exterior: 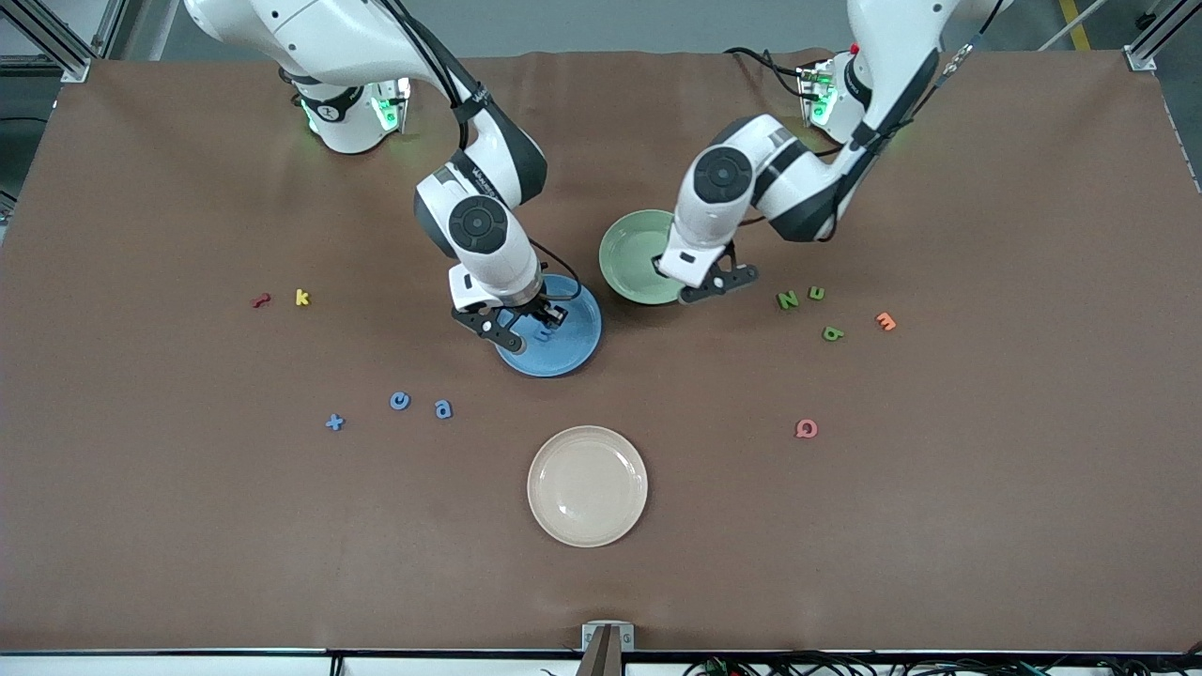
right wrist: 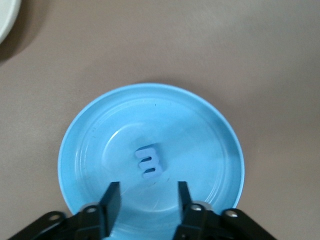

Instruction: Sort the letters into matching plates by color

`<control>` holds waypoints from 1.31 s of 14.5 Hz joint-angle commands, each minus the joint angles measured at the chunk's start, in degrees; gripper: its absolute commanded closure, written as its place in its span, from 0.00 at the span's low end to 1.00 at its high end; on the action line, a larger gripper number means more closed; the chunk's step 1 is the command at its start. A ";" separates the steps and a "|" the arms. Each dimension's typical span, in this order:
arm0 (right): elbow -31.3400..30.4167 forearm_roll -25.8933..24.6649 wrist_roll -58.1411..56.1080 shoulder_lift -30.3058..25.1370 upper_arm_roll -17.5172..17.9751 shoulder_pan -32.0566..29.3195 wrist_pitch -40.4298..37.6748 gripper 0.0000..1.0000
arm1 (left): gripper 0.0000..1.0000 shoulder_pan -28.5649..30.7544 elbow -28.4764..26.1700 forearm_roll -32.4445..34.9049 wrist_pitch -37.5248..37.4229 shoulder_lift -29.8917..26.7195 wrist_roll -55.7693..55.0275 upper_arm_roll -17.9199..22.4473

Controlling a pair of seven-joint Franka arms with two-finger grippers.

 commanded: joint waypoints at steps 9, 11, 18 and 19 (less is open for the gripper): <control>0.47 -5.02 -43.42 0.54 -1.16 -19.77 0.23 0.00 | 0.73 -7.72 -0.99 1.55 3.61 4.60 -5.94 0.22; 0.74 -5.19 -44.42 1.08 -1.16 -24.35 0.40 0.00 | 0.73 -7.98 -0.99 1.55 3.62 4.86 -5.94 0.22; 3.11 -9.42 -43.63 7.66 -1.16 -33.24 4.62 0.27 | 0.00 -7.46 -0.73 3.13 3.62 4.51 -5.06 0.13; 3.20 -9.15 -42.15 8.37 -1.16 -33.51 5.58 0.29 | 0.00 -7.11 -0.64 3.13 3.62 4.16 -4.98 0.13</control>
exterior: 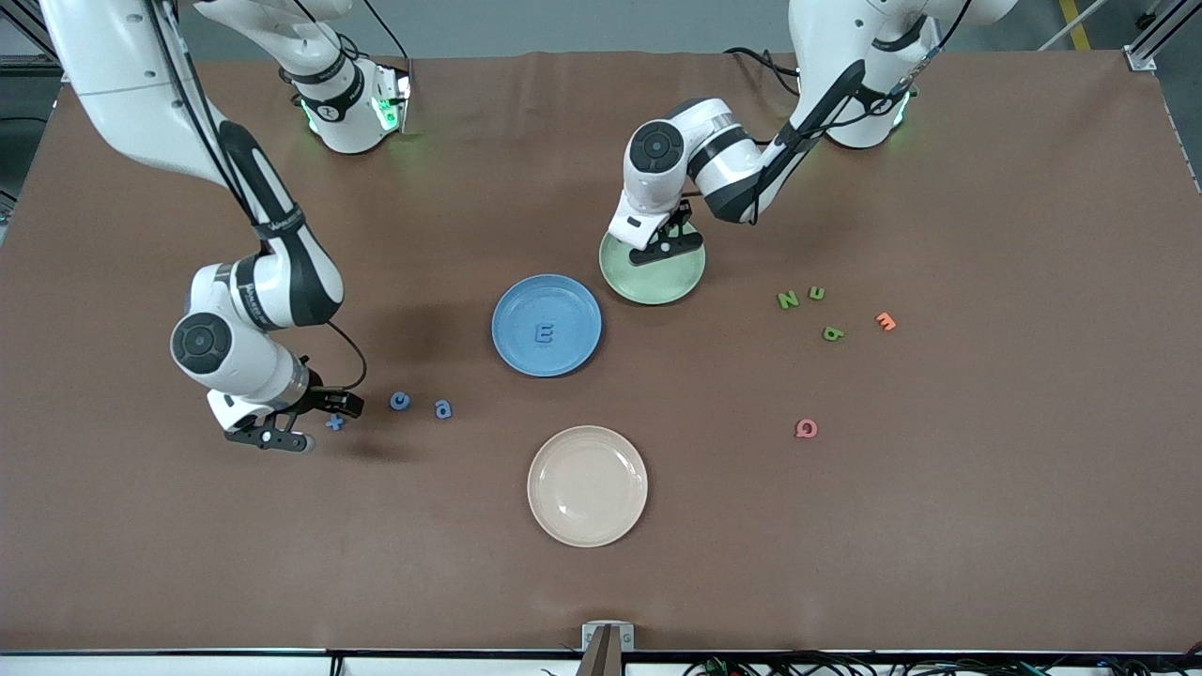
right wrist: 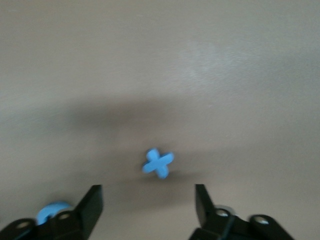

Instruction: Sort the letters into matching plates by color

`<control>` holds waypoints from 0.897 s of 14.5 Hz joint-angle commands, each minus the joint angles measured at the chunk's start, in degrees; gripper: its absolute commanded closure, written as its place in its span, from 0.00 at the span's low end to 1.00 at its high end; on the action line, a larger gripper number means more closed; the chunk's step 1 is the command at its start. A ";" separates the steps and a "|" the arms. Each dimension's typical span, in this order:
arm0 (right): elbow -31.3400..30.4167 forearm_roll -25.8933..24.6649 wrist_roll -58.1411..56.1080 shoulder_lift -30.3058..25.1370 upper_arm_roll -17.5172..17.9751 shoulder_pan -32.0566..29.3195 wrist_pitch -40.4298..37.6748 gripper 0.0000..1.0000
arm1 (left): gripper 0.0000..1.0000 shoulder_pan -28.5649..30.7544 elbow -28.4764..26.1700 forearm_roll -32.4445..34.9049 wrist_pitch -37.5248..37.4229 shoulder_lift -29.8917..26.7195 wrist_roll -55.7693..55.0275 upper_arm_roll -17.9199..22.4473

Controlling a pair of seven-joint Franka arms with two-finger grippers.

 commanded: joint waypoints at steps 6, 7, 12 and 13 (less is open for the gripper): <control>3.37 -0.91 8.31 5.08 1.17 -1.81 2.56 0.36 | 0.00 8.85 -0.77 1.38 0.56 -4.91 6.98 -0.09; 3.37 -0.91 8.93 5.08 1.17 -1.63 2.75 0.37 | 0.00 10.17 -1.12 1.38 0.47 -5.87 8.31 -0.09; 3.37 -1.00 9.11 5.35 1.17 -1.72 2.75 0.57 | 0.00 15.36 -3.83 1.46 -0.58 -8.60 12.89 0.09; 3.37 -1.00 9.11 5.43 1.17 -1.72 2.83 0.63 | 0.00 16.59 -4.71 1.64 -0.58 -9.04 12.98 0.09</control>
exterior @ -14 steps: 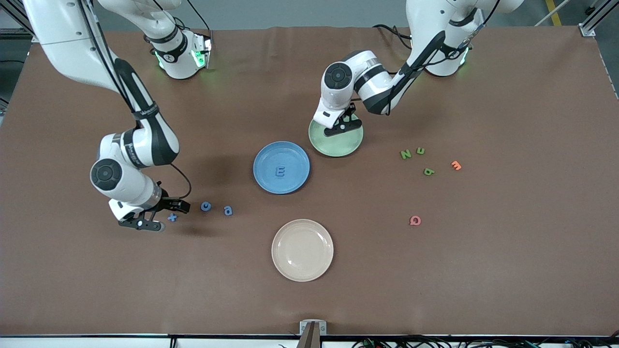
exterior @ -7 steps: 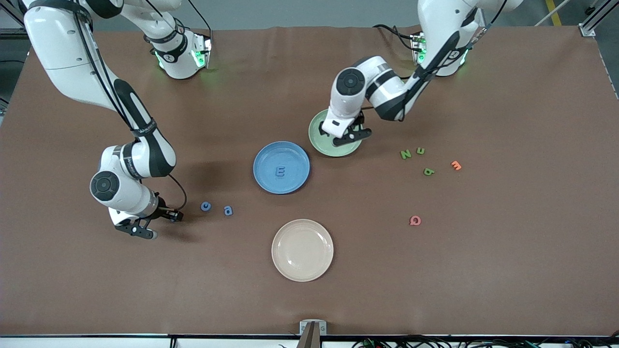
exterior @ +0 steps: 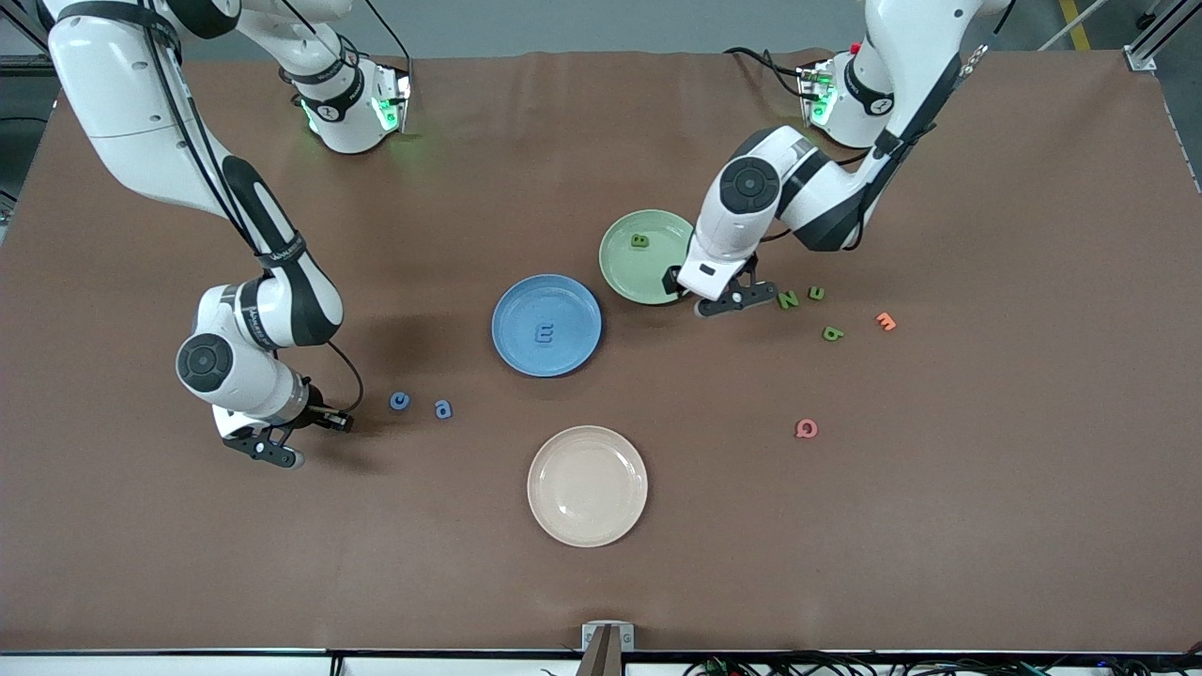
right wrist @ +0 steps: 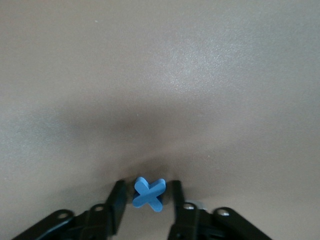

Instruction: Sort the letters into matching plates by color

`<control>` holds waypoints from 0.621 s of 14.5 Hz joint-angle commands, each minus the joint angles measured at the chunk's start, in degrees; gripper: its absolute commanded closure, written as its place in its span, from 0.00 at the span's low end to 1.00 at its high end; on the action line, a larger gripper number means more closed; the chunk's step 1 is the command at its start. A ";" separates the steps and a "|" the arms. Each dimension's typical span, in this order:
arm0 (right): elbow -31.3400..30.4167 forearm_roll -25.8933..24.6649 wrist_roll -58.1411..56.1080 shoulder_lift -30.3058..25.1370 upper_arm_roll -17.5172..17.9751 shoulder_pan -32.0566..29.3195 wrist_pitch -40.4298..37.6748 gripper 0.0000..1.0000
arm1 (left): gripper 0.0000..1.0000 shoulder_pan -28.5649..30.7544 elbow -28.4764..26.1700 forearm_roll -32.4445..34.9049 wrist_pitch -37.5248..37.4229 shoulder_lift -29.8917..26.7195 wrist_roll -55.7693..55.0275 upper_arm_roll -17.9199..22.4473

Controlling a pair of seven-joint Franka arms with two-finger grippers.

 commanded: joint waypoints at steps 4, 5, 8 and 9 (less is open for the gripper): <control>1.16 -1.17 1.27 0.87 0.81 -0.45 -0.64 1.00 | 0.00 7.41 -6.38 6.91 1.33 -3.77 0.66 -0.43; 1.16 -0.82 1.53 0.61 0.90 -0.10 -0.99 1.00 | 0.00 8.29 -7.18 7.62 2.47 -3.94 0.66 -0.43; 1.16 -0.82 11.69 -2.36 1.95 4.01 -6.51 1.00 | 0.00 10.49 -10.51 9.47 7.65 -4.38 0.66 -0.43; 1.16 -0.73 16.42 -3.86 2.13 6.21 -8.62 1.00 | 0.00 11.37 -11.39 10.35 8.80 -4.38 0.66 -0.43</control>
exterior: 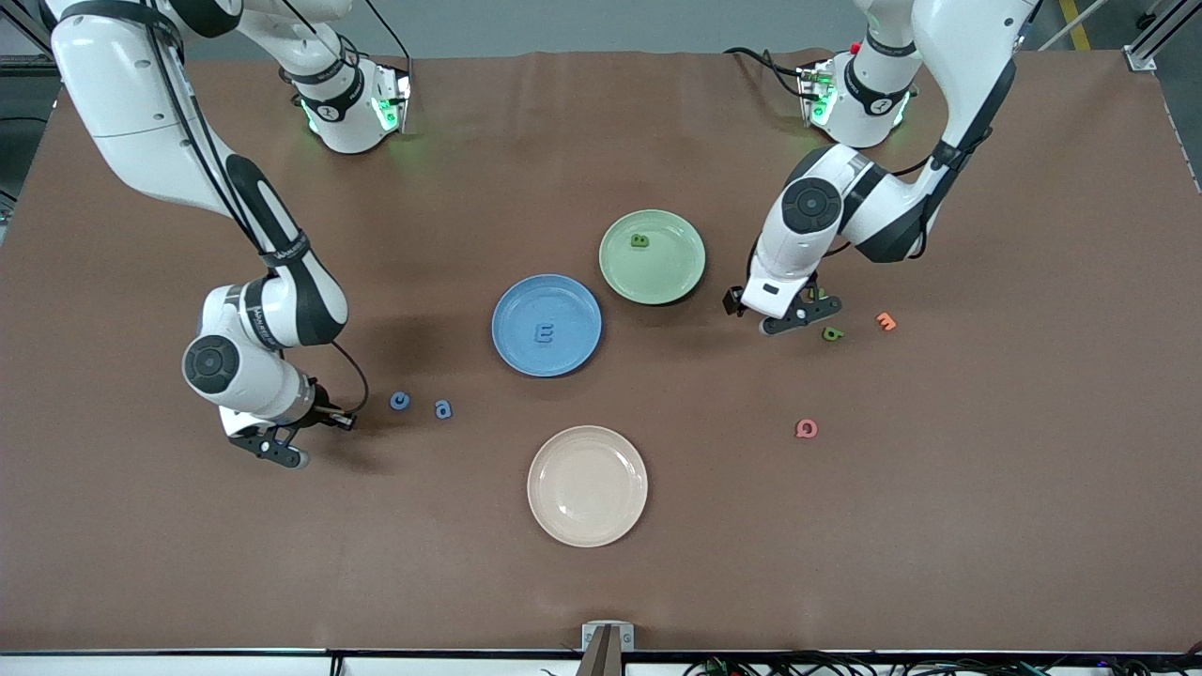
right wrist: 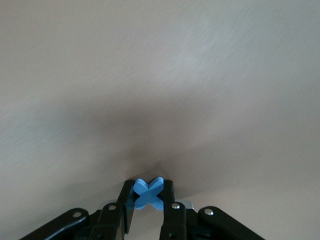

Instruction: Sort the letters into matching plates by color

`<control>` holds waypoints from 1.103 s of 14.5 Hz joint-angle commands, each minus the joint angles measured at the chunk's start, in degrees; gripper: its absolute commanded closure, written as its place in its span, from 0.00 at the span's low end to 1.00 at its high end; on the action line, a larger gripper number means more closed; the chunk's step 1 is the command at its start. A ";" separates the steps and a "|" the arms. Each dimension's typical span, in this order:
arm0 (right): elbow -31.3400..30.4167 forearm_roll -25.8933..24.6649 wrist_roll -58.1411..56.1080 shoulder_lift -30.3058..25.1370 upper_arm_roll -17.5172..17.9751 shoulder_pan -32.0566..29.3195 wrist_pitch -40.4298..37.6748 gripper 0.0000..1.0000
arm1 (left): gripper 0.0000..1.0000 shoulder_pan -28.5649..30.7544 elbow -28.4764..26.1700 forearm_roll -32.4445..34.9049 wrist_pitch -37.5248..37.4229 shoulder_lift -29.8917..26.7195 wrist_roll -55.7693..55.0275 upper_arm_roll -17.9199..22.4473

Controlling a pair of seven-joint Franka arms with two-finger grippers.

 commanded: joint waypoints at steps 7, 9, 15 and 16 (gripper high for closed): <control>1.03 -0.73 44.72 -5.17 7.40 20.15 -6.58 1.00 | 0.00 5.80 -10.00 6.86 10.38 -2.48 0.33 -0.46; 1.29 -0.73 49.23 -5.00 7.40 23.85 -6.49 0.87 | 0.00 6.59 -11.15 8.00 11.43 -2.31 0.33 -0.46; 1.64 -1.96 41.57 -4.82 7.14 24.58 -6.76 0.00 | 0.15 6.59 -13.08 8.18 13.89 -1.43 0.33 -0.37; 1.56 -1.96 35.25 -4.82 6.87 23.26 -6.76 0.00 | 0.18 6.59 -13.17 8.18 13.99 -1.34 0.33 -0.37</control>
